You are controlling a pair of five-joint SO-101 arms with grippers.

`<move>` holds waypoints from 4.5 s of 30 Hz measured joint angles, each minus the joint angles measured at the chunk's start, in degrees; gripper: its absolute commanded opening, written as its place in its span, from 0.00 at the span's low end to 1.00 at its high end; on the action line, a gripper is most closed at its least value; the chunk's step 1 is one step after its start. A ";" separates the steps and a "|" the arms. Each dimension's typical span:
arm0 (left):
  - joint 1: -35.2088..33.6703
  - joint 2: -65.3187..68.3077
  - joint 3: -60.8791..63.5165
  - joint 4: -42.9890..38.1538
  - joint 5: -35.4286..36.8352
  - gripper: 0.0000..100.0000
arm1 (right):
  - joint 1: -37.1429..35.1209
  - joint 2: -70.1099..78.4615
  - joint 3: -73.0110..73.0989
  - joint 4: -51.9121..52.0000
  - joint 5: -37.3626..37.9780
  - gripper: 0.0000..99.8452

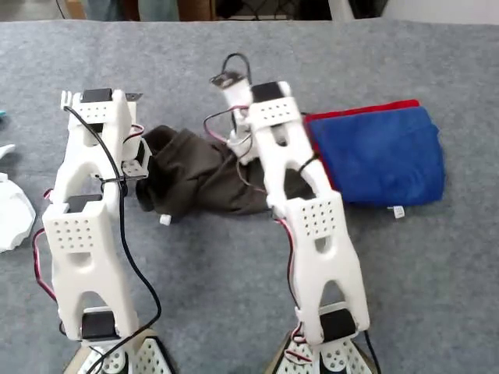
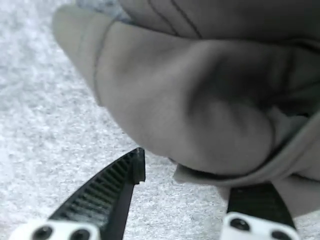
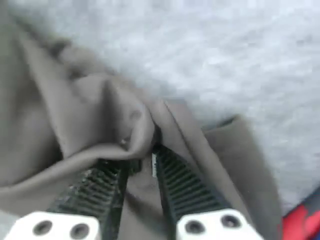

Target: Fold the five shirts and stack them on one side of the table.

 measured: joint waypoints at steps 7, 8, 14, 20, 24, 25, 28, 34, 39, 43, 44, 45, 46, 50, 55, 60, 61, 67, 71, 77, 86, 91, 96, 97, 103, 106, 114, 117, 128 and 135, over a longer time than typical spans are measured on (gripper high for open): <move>0.00 -3.34 0.00 4.84 0.26 0.28 | 2.81 11.34 -20.13 0.26 -4.84 0.02; 0.00 -5.10 0.00 4.92 0.26 0.28 | 2.81 12.84 -22.59 0.26 -5.36 0.02; -0.26 -16.53 8.26 4.92 -3.69 0.28 | 3.16 21.27 -36.31 -0.70 -6.68 0.02; -0.26 -23.82 24.70 -3.52 -5.98 0.28 | 3.60 22.77 -37.80 -4.75 -11.25 0.02; -0.26 -26.73 34.37 -11.43 -4.57 0.28 | 3.60 22.77 -37.80 -4.66 -11.78 0.02; -0.26 -27.34 35.78 -12.48 -2.20 0.28 | 3.60 22.77 -37.80 -4.66 -11.78 0.02; -0.09 -28.48 37.71 -15.12 8.79 0.28 | 3.60 22.77 -37.98 -4.66 -11.78 0.02; 1.67 -28.84 37.98 -17.93 19.08 0.28 | 3.60 22.86 -38.24 -3.60 -11.87 0.02; 2.81 -28.84 38.15 -18.90 22.42 0.28 | 3.60 22.86 -38.33 -3.60 -11.87 0.02; 2.81 -28.92 40.97 -22.51 24.97 0.28 | 3.60 22.86 -38.33 -3.60 -11.87 0.02; 2.81 -28.92 41.85 -23.38 25.67 0.28 | 3.60 22.86 -38.33 -3.60 -11.87 0.02; 2.81 -28.92 42.73 -24.44 26.37 0.28 | 3.60 22.86 -38.33 -3.60 -11.87 0.02; 2.81 -28.92 43.60 -25.23 26.73 0.28 | 3.60 22.86 -38.33 -3.60 -11.87 0.02; 2.81 -28.92 45.45 -27.43 27.08 0.24 | 3.60 22.86 -38.33 -3.43 -11.87 0.02; 2.99 -27.60 45.80 -29.63 27.16 0.18 | 3.60 22.86 -38.33 -3.43 -11.87 0.02; 4.22 -20.92 40.18 -27.08 27.16 0.13 | 3.60 22.86 -38.33 -3.43 -11.87 0.02; 4.75 -19.25 37.89 -25.67 27.16 0.12 | 3.60 22.86 -38.33 -3.43 -11.87 0.02; 6.86 -12.13 29.01 -19.96 27.16 0.10 | 3.60 22.86 -38.33 -3.43 -11.87 0.02; 6.95 -10.99 27.16 -18.73 27.16 0.07 | 3.60 22.86 -38.33 -3.43 -11.87 0.02; 7.03 -10.73 25.93 -17.23 22.59 0.03 | 3.60 22.86 -38.33 -3.43 -11.87 0.02; 1.14 -18.90 24.44 -8.26 12.66 0.03 | 3.60 21.98 -38.33 -1.49 -11.87 0.17; -7.03 -28.66 22.95 -0.79 3.60 0.03 | 3.78 16.53 -38.15 6.24 -11.87 0.32; -19.34 -38.68 18.90 4.22 -4.57 0.03 | 3.87 8.44 -38.15 8.18 -11.87 0.33; -21.80 -40.53 17.41 4.66 -5.01 0.03 | 3.96 6.59 -38.15 8.35 -11.87 0.33; -31.12 -49.67 7.21 5.54 -4.57 0.03 | 3.96 -3.25 -38.15 9.93 -11.87 0.33; -33.58 -53.45 2.29 5.71 -2.20 0.03 | 3.96 -4.92 -38.15 9.93 -11.87 0.33; -40.09 -56.70 -5.19 5.71 1.23 0.03 | 0.97 -6.24 -29.89 10.11 -11.69 0.33; -39.65 -54.59 -6.15 5.71 2.55 0.03 | -1.58 -10.64 -21.45 10.11 -8.35 0.33; -43.25 -52.13 -10.90 5.71 4.48 0.03 | -5.36 -32.44 33.32 9.41 5.80 0.33; -43.34 -52.13 -6.59 5.71 4.48 0.03 | -11.69 -37.89 50.37 3.08 7.30 0.33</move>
